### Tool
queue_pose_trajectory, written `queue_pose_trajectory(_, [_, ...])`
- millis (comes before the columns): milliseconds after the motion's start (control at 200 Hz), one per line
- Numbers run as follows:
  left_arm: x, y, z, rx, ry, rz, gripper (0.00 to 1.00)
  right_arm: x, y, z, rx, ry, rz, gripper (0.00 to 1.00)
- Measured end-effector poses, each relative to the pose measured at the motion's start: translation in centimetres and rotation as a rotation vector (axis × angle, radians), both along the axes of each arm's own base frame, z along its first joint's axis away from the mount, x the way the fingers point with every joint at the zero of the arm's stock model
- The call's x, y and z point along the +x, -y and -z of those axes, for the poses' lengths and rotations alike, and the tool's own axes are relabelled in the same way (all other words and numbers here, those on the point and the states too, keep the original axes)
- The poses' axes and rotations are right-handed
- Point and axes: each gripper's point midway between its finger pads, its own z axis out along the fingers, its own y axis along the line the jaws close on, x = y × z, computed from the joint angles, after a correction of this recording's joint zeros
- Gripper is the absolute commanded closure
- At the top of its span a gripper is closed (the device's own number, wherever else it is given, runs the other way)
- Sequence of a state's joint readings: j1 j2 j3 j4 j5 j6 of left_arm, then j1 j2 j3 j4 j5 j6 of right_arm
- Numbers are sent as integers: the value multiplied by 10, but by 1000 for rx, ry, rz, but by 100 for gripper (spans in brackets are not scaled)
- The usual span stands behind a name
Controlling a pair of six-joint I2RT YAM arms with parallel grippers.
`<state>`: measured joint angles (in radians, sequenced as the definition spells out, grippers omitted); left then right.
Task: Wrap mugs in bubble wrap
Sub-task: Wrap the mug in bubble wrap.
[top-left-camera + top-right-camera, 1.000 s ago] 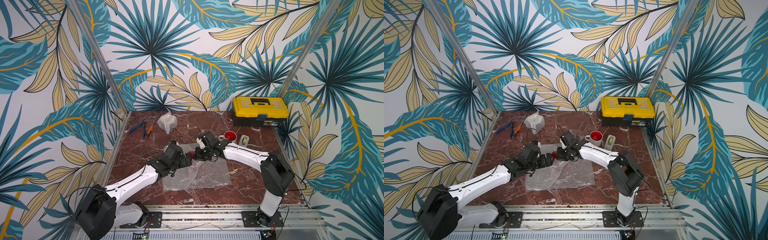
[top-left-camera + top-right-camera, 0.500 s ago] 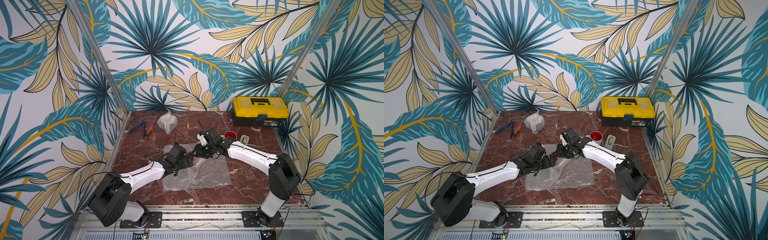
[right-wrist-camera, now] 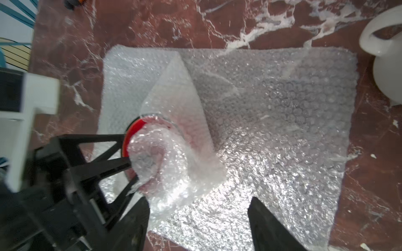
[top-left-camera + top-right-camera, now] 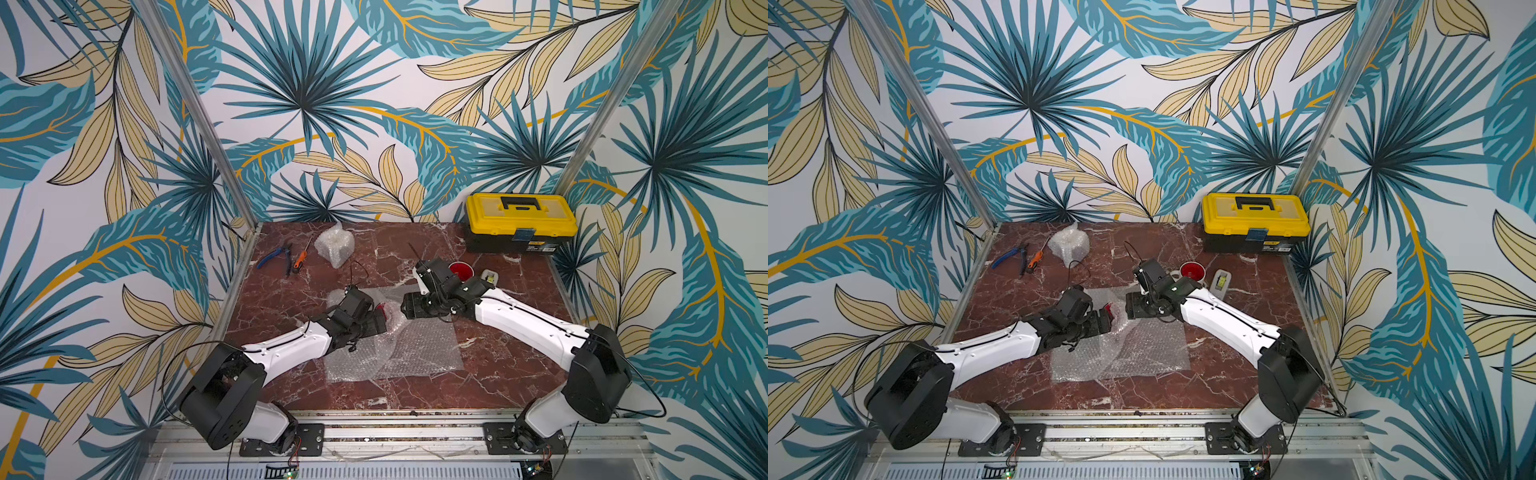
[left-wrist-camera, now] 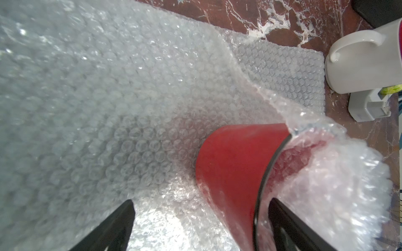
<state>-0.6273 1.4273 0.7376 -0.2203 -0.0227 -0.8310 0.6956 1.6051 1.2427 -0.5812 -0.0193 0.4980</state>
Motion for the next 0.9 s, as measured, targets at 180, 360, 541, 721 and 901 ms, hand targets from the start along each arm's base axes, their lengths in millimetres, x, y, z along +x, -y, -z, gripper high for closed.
queue_pose_trajectory(180, [0, 0, 0, -2, -1, -3, 4, 5, -5, 27, -52, -53, -16, 25])
queue_pose_trajectory(360, [0, 0, 0, -3, -1, -7, 4, 15, -15, 41, -69, -82, -24, 25])
queue_pose_trajectory(541, [0, -7, -9, 4, 16, -22, 4, 18, -19, 62, -103, -122, -26, 25])
queue_pose_trajectory(721, [-3, -25, -31, 18, 57, -72, 0, 17, -21, 76, -129, -145, -26, 25])
queue_pose_trajectory(901, [-23, -54, -38, 76, 20, -152, 8, 16, -21, 83, -142, -165, -22, 25])
